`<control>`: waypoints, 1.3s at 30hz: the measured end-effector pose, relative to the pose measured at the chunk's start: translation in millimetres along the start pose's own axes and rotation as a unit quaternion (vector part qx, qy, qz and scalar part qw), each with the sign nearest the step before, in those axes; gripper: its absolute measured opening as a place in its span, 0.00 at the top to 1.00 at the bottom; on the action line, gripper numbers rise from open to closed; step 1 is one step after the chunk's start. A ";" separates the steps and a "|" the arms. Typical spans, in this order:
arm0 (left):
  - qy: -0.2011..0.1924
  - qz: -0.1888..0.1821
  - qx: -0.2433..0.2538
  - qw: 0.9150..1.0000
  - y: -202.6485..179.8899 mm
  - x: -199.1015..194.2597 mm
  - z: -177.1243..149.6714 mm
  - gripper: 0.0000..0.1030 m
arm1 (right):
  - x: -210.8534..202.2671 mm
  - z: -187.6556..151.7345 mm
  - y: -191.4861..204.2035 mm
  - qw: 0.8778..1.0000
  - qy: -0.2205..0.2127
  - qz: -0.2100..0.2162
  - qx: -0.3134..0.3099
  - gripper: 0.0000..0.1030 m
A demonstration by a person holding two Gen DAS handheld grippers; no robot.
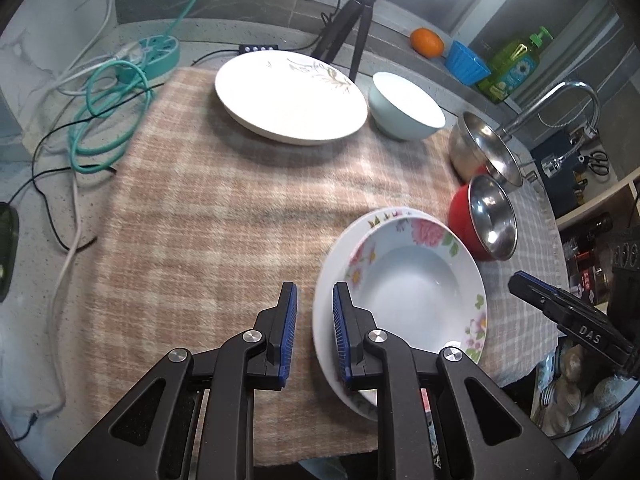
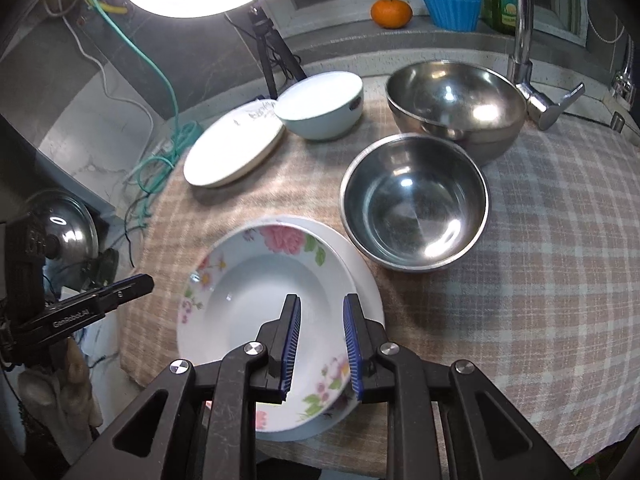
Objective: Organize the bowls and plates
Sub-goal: 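Move both grippers to the white gold-leaf plate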
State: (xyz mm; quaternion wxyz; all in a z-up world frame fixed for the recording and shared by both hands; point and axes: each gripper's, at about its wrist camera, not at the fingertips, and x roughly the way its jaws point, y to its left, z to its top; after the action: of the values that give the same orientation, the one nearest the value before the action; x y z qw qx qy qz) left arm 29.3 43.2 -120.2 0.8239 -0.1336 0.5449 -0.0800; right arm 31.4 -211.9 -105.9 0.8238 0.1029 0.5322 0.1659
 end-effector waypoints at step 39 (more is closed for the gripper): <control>-0.059 0.004 0.075 0.995 72.9 12.7 174.7 0.84 | 72.3 93.8 94.6 0.999 -0.024 0.030 0.035 0.71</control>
State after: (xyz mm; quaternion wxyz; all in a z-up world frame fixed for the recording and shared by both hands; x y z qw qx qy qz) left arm 193.9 132.3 -89.0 0.8628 -0.0738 0.4881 -0.1089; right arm 128.7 -96.2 -95.4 0.8269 0.1516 0.5145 0.1691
